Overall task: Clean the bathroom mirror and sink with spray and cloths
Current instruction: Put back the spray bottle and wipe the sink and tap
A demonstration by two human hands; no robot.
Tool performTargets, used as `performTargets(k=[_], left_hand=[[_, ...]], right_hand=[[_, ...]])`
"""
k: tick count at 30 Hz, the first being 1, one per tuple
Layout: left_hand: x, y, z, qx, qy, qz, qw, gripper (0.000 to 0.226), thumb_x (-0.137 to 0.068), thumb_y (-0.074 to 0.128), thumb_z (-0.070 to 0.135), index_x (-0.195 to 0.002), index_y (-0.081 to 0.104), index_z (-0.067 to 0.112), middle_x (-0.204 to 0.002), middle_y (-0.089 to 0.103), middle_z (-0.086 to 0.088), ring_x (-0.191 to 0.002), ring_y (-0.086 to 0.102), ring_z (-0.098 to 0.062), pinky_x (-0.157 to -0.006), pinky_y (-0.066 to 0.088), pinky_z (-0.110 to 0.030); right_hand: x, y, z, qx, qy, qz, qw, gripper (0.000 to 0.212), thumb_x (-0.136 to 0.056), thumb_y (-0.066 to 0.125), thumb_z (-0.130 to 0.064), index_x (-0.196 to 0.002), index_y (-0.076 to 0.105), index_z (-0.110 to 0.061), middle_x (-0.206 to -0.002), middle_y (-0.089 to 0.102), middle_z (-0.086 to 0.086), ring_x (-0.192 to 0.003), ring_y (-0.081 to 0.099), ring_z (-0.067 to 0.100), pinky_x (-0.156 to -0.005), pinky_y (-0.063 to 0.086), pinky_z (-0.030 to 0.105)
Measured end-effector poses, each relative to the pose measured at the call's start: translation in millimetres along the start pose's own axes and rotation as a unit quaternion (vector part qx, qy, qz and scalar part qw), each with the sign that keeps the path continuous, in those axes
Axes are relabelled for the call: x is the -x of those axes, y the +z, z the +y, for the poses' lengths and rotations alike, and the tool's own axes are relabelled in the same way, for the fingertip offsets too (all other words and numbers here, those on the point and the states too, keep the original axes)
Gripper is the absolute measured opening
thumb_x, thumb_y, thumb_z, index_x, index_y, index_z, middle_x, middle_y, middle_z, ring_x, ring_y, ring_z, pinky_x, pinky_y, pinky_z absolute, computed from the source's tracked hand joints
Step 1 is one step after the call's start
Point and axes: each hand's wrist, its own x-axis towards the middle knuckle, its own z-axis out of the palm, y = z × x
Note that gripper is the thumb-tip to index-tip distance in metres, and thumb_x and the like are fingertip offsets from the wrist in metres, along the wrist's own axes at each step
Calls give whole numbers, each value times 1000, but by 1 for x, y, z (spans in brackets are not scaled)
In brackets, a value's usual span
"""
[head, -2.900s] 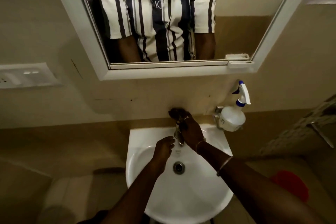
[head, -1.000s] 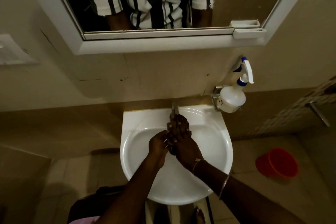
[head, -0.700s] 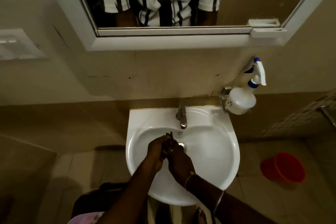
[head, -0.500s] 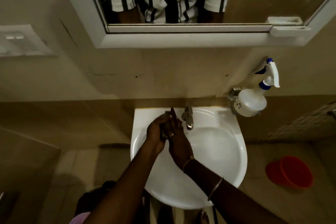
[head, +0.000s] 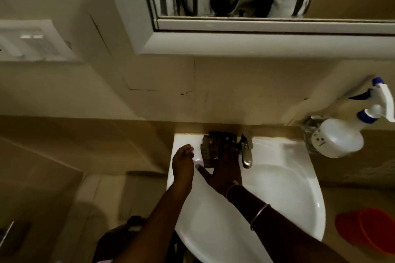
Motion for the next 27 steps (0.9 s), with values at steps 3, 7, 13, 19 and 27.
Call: performTargets(k=[3,7,13,19,27], left_hand=[[-2,-12,-4,-5,36,20,999,23,-100,54,-1,-106,70,14,-116,71,-10,-110,65,-28,-90,51,-28],[0,-25,-2,-31,75,38,996,27,-103,53,6,-124,69,8,-128,68,-4,-120,62,-18,-98,50,-25],[3,-52,-2,-17,73,98,992,31,-101,50,10,-122,70,22,-114,72,6,-102,68,-11,-83,55,-25],[22,-66,-17,-23,66,122,990,32,-101,52,13,-126,70,24,-124,71,2,-113,66,-16,-89,53,-27],[35,-55,-22,-116,95,61,987,37,-104,53,16,-140,59,25,-144,58,1,-127,53,-17,-107,41,-31]], right_hand=[[-9,15,-12,6,29,-2,1000,97,-90,29,-84,-164,9,-26,-171,9,12,-159,4,31,-129,8,51],[-18,27,-44,8,30,-31,999,90,-93,15,-79,-164,7,-25,-171,-3,16,-158,-10,34,-128,3,52],[-23,41,-89,13,-103,-85,991,74,-93,18,-58,-163,12,-33,-170,-1,22,-154,-7,49,-122,8,65],[-28,39,-70,49,-260,-93,960,62,-98,34,-55,-156,35,-33,-169,14,17,-156,2,43,-125,6,59],[2,12,12,15,-76,77,994,81,-103,49,-38,-164,-4,-26,-171,8,16,-158,3,37,-124,20,60]])
